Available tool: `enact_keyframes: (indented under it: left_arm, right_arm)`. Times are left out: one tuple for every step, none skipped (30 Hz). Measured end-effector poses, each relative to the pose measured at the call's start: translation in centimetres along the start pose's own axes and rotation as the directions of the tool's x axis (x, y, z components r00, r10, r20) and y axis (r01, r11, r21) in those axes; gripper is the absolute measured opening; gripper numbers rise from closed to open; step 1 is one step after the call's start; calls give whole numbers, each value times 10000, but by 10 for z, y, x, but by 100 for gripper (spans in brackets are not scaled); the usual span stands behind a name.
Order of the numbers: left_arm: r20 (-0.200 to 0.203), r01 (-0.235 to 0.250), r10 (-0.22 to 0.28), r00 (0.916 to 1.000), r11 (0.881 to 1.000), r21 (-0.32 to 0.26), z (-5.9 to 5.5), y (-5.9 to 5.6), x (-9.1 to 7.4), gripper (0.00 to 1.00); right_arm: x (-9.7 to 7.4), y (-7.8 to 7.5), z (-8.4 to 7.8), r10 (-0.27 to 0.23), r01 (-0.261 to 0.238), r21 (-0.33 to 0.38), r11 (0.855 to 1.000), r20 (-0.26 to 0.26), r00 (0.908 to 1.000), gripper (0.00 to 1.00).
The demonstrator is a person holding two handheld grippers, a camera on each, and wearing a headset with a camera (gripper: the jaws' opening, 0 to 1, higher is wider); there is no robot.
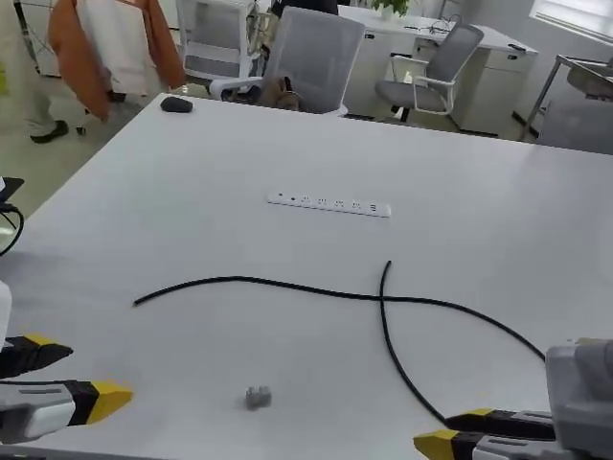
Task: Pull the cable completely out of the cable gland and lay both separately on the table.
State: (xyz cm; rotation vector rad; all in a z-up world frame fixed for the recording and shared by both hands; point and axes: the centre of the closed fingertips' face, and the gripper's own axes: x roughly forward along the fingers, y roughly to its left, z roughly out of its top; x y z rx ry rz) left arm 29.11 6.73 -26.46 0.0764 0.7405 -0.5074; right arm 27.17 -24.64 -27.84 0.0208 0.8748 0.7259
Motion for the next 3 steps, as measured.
enact_keyframes:
  left_arm:
    - [2, -7, 7, 10000, 10000, 37, 0, 0, 0, 57]
    - [-49, 22, -22, 10000, 10000, 97, 0, 0, 0, 57]
    - [-84, 44, -43, 10000, 9999, 119, 0, 0, 0, 57]
  right_arm:
    - [0, 0, 0, 8, -8, 9, 10000, -8, 10000, 33]
    - [0, 0, 0, 31, -31, 11, 10000, -6, 10000, 33]
    - [0, 0, 0, 34, -34, 19, 10000, 2, 10000, 33]
